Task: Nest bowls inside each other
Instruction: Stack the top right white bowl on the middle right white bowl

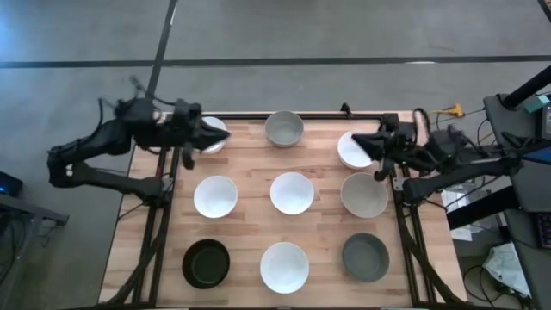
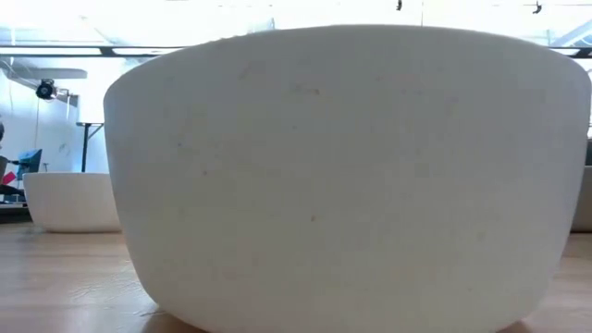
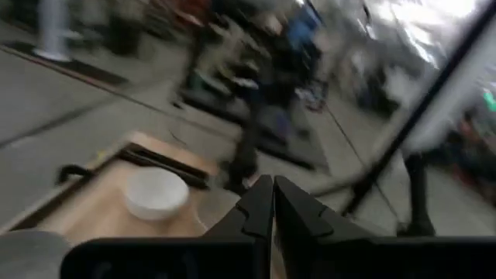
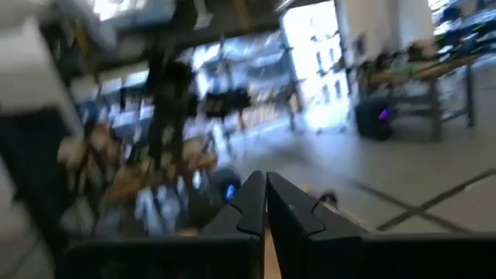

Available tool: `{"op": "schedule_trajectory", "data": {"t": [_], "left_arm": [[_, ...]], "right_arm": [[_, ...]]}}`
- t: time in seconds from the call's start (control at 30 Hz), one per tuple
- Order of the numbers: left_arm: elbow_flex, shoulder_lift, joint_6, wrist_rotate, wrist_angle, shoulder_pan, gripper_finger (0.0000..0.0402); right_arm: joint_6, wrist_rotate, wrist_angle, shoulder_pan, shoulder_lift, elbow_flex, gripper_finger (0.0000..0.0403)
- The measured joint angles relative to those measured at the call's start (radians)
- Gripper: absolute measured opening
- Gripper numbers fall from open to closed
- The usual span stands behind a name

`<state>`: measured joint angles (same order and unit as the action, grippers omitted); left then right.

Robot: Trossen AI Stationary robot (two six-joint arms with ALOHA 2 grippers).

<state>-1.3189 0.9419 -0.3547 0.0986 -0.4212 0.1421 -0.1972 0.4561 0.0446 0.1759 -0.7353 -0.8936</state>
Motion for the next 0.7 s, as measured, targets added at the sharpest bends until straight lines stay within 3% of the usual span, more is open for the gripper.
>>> {"op": "schedule_trajectory", "data": {"t": [0.17,0.23,0.33,0.47,0.53,0.7], "left_arm": [[-0.113,0.107,0.021,0.052,-0.058,0.001,0.0000],[-0.137,0.130,0.021,0.071,-0.108,0.000,0.0000],[-0.149,0.149,0.021,0.075,-0.201,0.000,0.0000],[-0.147,0.147,0.025,0.075,-0.262,0.000,0.0000],[-0.147,0.143,0.045,0.075,-0.267,0.000,0.0000],[-0.147,0.125,0.104,0.075,-0.282,0.000,0.0000]], "right_arm": [[-0.001,-0.097,0.222,-0.001,-0.121,-0.145,0.0009],[-0.001,-0.186,0.304,0.000,-0.175,-0.224,0.0009],[-0.041,-0.403,0.415,-0.006,-0.261,-0.343,0.0009],[-0.140,-0.826,0.507,-0.046,-0.346,-0.476,0.0009],[-0.163,-0.984,0.532,-0.060,-0.377,-0.517,0.0009],[-0.173,-1.058,0.563,-0.069,-0.400,-0.550,0.0009]]}}
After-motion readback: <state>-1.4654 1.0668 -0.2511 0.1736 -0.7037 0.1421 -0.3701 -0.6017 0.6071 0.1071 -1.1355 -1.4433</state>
